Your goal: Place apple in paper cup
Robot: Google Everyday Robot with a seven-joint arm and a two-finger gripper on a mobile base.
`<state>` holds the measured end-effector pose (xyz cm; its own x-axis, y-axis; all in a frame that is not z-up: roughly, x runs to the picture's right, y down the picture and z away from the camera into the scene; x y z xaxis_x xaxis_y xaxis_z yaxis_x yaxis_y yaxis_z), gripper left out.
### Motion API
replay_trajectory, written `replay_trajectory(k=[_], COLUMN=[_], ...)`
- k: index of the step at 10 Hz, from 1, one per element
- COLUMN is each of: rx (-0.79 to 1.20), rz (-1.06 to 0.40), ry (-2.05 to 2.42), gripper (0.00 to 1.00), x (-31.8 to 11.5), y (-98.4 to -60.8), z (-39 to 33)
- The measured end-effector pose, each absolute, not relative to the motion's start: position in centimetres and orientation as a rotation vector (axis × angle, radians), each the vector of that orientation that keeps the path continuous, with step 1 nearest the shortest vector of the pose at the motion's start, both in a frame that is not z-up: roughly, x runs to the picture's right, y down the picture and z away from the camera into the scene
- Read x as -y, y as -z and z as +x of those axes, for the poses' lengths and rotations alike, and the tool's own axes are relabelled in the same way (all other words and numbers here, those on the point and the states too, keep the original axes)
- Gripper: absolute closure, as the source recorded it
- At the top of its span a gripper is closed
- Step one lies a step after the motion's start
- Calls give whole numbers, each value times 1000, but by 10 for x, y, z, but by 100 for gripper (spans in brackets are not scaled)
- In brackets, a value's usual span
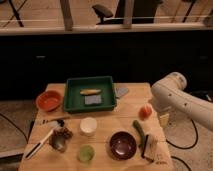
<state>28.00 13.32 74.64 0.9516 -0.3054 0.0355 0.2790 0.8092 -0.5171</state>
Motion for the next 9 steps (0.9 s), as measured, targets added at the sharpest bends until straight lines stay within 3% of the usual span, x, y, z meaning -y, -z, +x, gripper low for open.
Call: replay_trajectory(k=[9], rx=[-10], rz=[-518], ry=[436], gripper=[20], x=[-138], y=[-775], z=[271])
